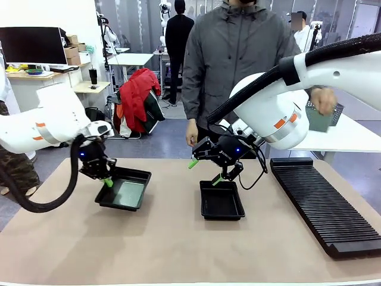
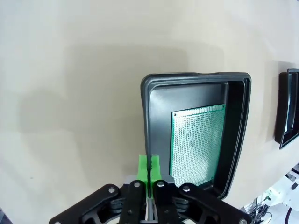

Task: Inspect and transfer BCBs to ESD trays.
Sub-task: Pick up the ESD tray and place it on the left side of the table.

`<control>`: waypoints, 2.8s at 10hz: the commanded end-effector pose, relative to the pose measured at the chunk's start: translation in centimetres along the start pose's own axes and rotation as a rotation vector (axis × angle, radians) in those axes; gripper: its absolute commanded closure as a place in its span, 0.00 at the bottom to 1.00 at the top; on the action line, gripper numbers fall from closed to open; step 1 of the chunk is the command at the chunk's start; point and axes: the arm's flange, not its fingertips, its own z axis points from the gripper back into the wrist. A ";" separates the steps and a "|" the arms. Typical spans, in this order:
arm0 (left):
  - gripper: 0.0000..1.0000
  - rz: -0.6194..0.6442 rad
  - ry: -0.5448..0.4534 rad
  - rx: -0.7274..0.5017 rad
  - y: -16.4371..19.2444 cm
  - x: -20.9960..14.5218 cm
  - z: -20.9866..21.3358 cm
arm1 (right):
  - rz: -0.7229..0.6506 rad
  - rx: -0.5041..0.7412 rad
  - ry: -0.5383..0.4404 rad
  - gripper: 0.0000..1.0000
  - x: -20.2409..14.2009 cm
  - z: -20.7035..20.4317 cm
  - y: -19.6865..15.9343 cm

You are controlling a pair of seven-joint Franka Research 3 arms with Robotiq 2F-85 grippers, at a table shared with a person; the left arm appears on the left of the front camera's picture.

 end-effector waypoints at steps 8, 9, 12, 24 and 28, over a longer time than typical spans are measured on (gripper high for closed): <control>0.97 0.033 -0.045 -0.089 13.3 -4.0 2.4 | -0.007 -0.014 0.001 0.00 0.2 -0.1 0.1; 0.97 0.036 -0.048 -0.098 14.3 -4.4 2.3 | -0.007 -0.014 0.001 0.00 0.2 -0.1 0.1; 0.97 0.044 -0.050 -0.122 16.1 -5.1 1.4 | -0.007 -0.014 0.001 0.00 0.2 -0.1 0.1; 0.97 0.087 -0.029 -0.102 16.8 -5.0 -0.6 | -0.007 -0.014 0.001 0.00 0.2 -0.1 0.1; 0.97 0.087 -0.029 -0.102 16.8 -5.0 -0.6 | -0.007 -0.014 0.001 0.00 0.2 -0.1 0.1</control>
